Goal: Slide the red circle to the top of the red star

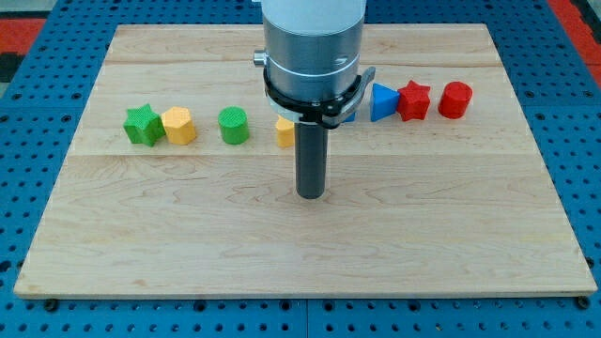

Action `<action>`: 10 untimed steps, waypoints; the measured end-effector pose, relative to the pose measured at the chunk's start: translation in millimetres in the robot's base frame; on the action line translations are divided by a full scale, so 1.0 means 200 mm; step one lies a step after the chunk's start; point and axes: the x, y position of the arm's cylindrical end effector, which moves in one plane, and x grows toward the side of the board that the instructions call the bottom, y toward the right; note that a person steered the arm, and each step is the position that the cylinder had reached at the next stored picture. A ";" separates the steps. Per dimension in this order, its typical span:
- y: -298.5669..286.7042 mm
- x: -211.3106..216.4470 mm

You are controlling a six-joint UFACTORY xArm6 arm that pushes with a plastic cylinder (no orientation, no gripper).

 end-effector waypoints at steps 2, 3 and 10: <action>0.16 -0.06; 0.18 -0.06; 1.07 -0.60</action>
